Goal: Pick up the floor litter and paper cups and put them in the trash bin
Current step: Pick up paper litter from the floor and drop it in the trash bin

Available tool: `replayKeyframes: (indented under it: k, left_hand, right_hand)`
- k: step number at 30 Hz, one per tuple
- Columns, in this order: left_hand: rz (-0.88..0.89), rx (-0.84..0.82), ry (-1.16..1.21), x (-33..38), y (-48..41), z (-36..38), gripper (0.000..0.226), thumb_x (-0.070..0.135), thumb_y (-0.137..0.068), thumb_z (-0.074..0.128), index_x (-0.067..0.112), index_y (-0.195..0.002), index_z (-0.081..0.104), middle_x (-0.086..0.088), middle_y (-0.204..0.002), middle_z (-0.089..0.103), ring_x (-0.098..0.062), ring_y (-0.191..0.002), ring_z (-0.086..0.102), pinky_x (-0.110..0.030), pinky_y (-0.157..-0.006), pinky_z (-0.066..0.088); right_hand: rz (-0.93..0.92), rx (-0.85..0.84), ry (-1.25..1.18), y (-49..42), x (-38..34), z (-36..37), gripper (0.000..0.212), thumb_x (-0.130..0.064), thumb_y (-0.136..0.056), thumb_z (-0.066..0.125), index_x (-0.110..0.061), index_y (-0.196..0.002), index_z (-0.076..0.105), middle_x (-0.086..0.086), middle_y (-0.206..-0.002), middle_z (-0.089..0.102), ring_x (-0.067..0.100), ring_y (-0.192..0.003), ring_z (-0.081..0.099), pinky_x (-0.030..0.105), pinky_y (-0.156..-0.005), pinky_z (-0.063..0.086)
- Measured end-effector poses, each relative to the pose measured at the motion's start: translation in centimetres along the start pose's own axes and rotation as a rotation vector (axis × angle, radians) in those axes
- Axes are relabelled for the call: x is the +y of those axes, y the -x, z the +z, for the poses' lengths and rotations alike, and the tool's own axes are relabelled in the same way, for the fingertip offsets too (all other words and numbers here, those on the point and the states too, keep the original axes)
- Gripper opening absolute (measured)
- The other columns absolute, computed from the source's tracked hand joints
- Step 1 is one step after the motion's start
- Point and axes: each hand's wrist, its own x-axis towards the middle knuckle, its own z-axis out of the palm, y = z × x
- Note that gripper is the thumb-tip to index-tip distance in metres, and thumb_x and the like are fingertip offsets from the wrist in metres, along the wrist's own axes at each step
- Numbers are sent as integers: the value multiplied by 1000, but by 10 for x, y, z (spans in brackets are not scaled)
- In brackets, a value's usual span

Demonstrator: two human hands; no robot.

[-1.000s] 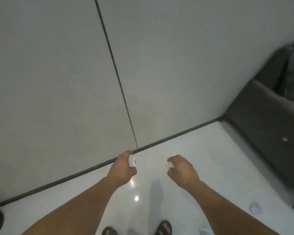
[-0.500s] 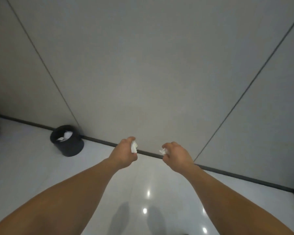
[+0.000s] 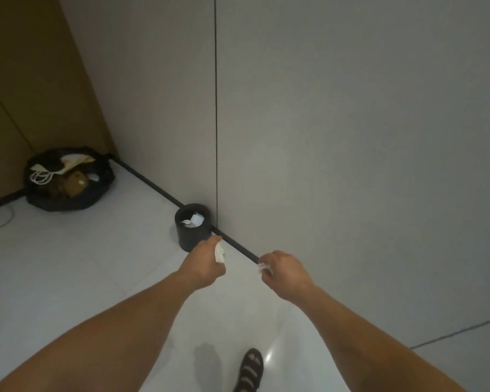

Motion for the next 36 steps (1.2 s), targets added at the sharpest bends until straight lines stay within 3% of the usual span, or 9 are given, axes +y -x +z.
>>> replayKeyframes:
  k: [9,15,19,25,36]
  left_hand:
    - [-138,79,-20,-38,-108,-75,74,13,-81,66,21,-145,32,-7,-133,49,-22,-115,51,-22,-86,38]
    - [-206,176,-3,-51,-181,-129,66,13,-81,69,19,-139,40,-10,-127,52,-23,-106,52,-23,-81,38]
    - [-257,165,26,-81,-222,-155,73,22,-82,70,20,-144,33,-11,-135,47,-27,-120,48,-31,-98,40]
    - [-249,98,18,-144,-315,-194,76,23,-83,69,22,-147,29,-9,-137,46,-26,-123,47,-30,-102,39]
    - [-162,-115,-34,-217,-483,-239,80,29,-81,69,21,-147,26,-10,-136,47,-27,-123,48,-39,-103,41]
  right_hand:
    - [-112,-79,-42,-165,-27,6,34,-22,-94,52,-21,-126,62,4,-121,60,22,-106,60,24,-87,44]
    - [-189,-111,-12,-276,-52,-6,29,-21,-93,51,-17,-120,61,8,-116,59,26,-102,59,26,-81,42]
    - [-205,-142,-36,-336,-78,0,34,-22,-94,52,-18,-127,58,6,-122,59,25,-106,59,28,-87,45]
    - [-159,-181,-41,-432,-118,23,43,-25,-95,51,-22,-138,49,3,-136,53,24,-118,55,30,-99,44]
    - [37,-185,-53,-570,-151,72,44,-31,-94,51,-25,-138,47,1,-133,53,21,-116,55,26,-97,43]
